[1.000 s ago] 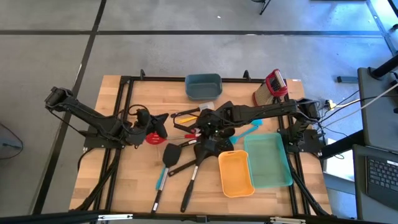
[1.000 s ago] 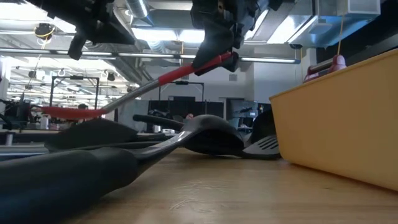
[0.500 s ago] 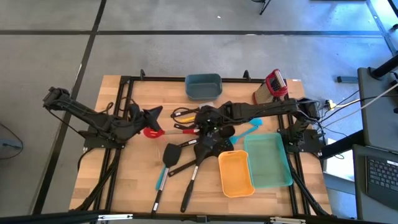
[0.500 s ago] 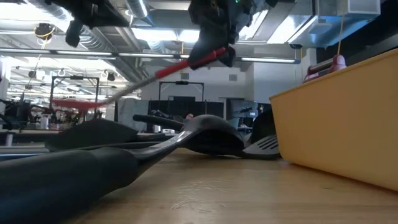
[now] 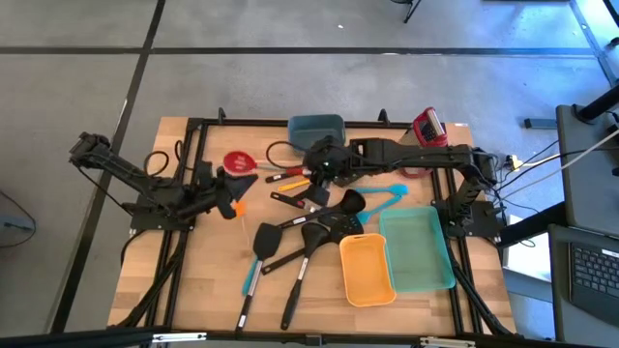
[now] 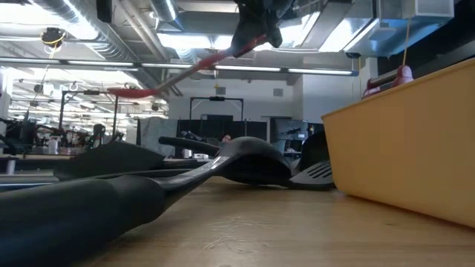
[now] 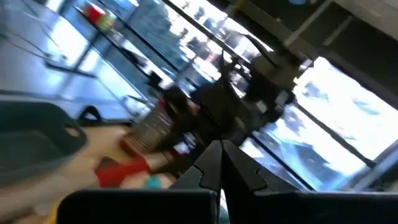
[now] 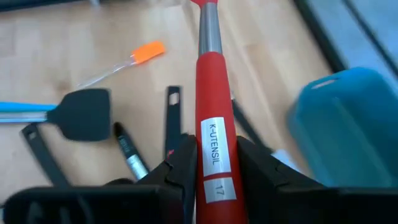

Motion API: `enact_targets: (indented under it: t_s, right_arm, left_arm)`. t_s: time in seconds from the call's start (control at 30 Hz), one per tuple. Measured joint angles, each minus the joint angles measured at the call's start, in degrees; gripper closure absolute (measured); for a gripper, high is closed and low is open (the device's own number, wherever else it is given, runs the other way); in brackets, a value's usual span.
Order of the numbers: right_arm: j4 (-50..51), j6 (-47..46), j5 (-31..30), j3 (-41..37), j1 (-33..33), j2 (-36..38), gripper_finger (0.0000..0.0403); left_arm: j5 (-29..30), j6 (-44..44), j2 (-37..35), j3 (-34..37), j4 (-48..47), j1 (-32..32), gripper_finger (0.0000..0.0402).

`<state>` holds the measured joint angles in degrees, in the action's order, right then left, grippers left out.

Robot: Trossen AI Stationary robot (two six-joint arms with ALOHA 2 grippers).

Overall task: Pick & Place Kitchen Items
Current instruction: Put the red serving spoon into the green bin

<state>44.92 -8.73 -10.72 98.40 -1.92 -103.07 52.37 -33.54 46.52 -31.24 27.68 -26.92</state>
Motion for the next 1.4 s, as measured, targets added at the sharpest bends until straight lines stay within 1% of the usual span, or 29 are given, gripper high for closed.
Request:
enact_targets:
  t_s: [0.07, 0.17, 0.27, 0.43, 0.57, 0.67, 0.77, 0.83, 0.87, 0.93, 1.0, 1.07, 1.17, 1.3, 1.4]
  right_arm:
    - [0.6, 0.3, -0.5, 0.4, -0.5, -0.1, 0.0311]
    - [1.0, 0.7, -1.2, 1.3, -1.1, -0.1, 0.0311]
    - [1.2, 1.2, -1.3, 1.4, -1.7, -0.1, 0.0311]
    - [1.2, 1.3, -1.3, 1.4, -2.6, -0.1, 0.0311]
    - [1.3, 1.3, -1.2, 1.4, -2.6, -0.1, 0.0311]
    - [1.7, 1.3, -1.0, 1.4, -2.5, -0.1, 0.0311]
    - [1.6, 1.2, -0.5, 1.4, -2.5, -0.1, 0.0311]
    - [1.6, 1.1, 0.3, 1.4, -2.5, -0.1, 0.0311]
    - [1.6, 1.1, 0.4, 1.4, -2.5, -0.1, 0.0311]
    - [1.6, 1.1, 0.4, 1.4, -2.5, -0.1, 0.0311]
    - [1.6, 1.1, 0.4, 1.4, -2.5, -0.1, 0.0311]
    - [1.6, 1.1, 0.4, 1.4, -2.5, -0.1, 0.0311]
    - [1.6, 1.1, 0.4, 1.4, -2.5, -0.1, 0.0311]
    - [1.7, 1.1, 0.4, 1.4, -2.5, 0.0, 0.0311]
    - [4.1, 1.1, 0.5, 2.9, -2.5, 0.1, 0.0311]
  left_arm:
    - [0.1, -1.6, 0.2, 0.0, -0.2, -1.6, 0.0400]
    - [1.9, -4.1, 1.6, 0.0, -0.4, -4.1, 0.0400]
    - [5.8, -7.8, 4.0, 0.0, -0.4, -6.5, 0.0400]
    - [13.6, -17.3, 10.3, 0.0, -0.5, -10.5, 0.0400]
    - [16.7, -22.4, 15.1, 0.0, 0.0, -15.2, 0.0400]
    - [22.8, -24.0, 18.3, 0.0, 2.4, -21.3, 0.0400]
    - [31.3, -26.3, 21.3, 0.0, 3.7, -27.3, 0.0400]
    - [36.0, -30.0, 23.2, 0.0, 2.7, -30.7, 0.0400]
    - [36.6, -32.7, 24.1, 0.0, 1.3, -32.0, 0.0400]
    - [37.1, -39.3, 25.8, 0.0, -2.8, -33.3, 0.0400]
    - [37.6, -44.9, 27.6, 0.0, -4.4, -33.9, 0.0400]
    - [37.5, -47.3, 29.3, 0.0, -4.7, -34.2, 0.0400]
    - [36.7, -47.6, 29.8, 0.0, -4.3, -34.0, 0.0400]
    - [28.8, -43.5, 29.9, 0.1, -3.0, -33.4, 0.0400]
    - [25.2, -40.2, 30.4, 0.0, 1.0, -33.6, 0.0400]
